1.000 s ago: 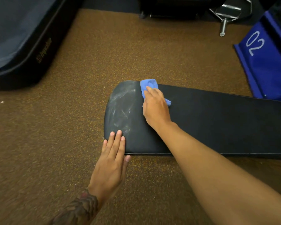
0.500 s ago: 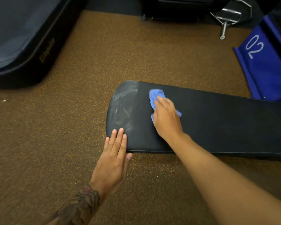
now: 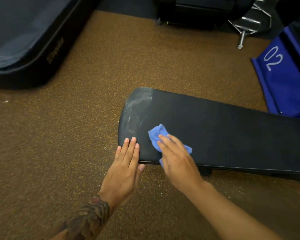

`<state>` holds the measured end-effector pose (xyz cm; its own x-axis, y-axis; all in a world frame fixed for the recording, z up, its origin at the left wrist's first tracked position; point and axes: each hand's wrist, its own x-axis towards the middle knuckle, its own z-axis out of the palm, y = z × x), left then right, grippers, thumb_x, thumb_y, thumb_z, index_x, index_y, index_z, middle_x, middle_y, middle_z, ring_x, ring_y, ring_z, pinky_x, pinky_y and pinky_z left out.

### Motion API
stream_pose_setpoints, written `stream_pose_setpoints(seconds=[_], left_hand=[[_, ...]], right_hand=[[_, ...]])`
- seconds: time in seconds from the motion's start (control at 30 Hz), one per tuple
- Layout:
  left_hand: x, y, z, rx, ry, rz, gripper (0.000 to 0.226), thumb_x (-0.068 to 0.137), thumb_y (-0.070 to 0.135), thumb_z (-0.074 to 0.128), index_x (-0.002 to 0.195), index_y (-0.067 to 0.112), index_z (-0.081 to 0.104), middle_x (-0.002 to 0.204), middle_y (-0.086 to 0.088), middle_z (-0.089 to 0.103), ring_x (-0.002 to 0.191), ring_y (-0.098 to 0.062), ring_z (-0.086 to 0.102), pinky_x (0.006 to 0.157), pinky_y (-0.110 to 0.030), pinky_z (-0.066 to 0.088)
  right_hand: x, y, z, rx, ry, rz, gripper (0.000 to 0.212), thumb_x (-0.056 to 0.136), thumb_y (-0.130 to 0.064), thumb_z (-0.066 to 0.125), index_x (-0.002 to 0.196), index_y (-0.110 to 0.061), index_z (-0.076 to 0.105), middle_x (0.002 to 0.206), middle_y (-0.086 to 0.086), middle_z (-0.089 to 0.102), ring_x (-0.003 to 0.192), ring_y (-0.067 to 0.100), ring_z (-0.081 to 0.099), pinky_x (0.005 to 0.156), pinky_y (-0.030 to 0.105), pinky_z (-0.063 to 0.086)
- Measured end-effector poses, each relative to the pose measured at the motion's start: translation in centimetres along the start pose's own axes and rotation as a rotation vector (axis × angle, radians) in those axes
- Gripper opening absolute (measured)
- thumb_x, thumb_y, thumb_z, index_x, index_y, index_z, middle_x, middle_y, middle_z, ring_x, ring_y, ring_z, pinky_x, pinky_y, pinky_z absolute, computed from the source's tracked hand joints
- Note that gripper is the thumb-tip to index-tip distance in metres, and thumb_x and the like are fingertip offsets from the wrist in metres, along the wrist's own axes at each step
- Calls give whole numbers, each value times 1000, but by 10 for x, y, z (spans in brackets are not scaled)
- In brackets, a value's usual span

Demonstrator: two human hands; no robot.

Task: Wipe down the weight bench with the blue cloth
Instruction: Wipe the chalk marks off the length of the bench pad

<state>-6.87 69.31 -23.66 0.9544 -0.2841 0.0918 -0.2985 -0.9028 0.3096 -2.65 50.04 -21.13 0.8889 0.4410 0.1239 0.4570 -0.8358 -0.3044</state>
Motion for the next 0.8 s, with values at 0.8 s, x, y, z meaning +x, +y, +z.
stream_pose_setpoints(seconds=[0.8], left_hand=[[-6,2,-33,-316,53,-1,61,96,29,30,150,7,14,161,-3,6,148,-18,4,119,-36,5]], right_hand=[[25,-67,-3,493,-87,214,45,104,-24,33,147,-11,31,159,3,20,147,16,4,120,37,6]])
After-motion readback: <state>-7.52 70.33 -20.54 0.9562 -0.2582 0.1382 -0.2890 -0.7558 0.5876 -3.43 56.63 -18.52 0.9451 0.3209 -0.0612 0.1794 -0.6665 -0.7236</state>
